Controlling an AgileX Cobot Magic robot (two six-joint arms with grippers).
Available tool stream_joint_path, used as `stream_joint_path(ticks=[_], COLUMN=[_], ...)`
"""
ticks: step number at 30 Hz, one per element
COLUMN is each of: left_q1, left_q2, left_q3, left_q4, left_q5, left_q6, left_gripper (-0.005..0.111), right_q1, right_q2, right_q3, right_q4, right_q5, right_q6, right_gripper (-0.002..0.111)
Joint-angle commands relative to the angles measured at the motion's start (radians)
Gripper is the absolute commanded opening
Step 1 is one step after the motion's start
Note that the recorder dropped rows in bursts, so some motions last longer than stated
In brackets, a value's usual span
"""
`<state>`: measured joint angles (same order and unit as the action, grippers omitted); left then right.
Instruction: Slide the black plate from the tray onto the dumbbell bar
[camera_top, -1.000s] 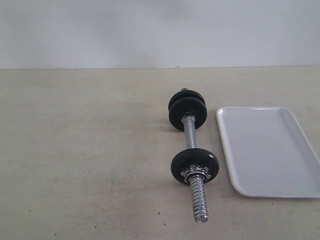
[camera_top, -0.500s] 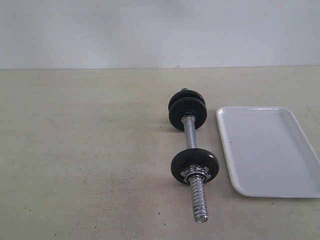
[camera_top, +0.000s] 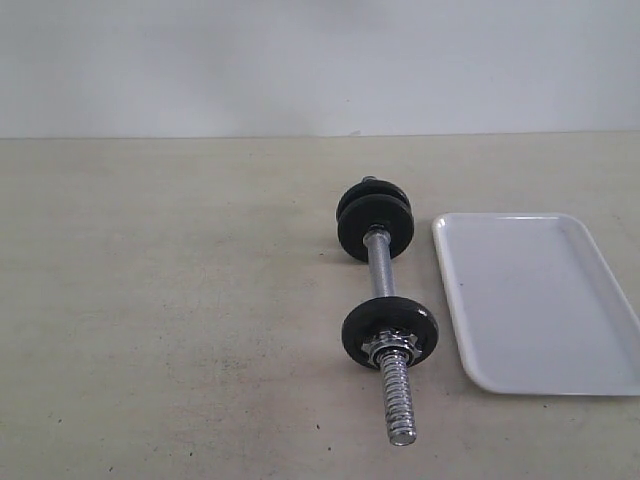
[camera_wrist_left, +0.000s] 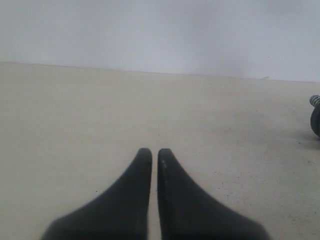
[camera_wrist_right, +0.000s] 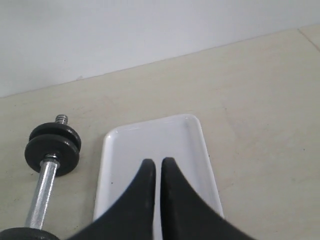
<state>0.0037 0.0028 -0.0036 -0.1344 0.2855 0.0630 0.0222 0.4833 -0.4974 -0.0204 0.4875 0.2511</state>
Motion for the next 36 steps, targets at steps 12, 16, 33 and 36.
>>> stream_joint_path(ticks=[12,16,33,36], left_q1=[0.003,0.003,0.003,0.003], left_q2=[-0.003,-0.003,-0.003,-0.003], left_q3=[0.004,0.004,0.004,0.004], left_q4=[0.004,0.004,0.004,0.004], left_q5=[-0.003,-0.002,-0.002,-0.002], left_q6=[0.001,0.001,0.001,0.001], left_gripper=[0.004,0.004,0.004,0.004], right_q1=[-0.002,-0.002,-0.002,-0.002], right_q2=[-0.483,-0.483,-0.483,-0.483], right_q3=[0.489,0.497,0.497,0.497], right_q4=[-0.013,-0.013,-0.011,-0.011], right_q5=[-0.260,-0.287,-0.164,-0.164], right_q6=[-0.023,-0.152,-0.243,-0.243], right_gripper=[0.000,0.000,0.000,0.000])
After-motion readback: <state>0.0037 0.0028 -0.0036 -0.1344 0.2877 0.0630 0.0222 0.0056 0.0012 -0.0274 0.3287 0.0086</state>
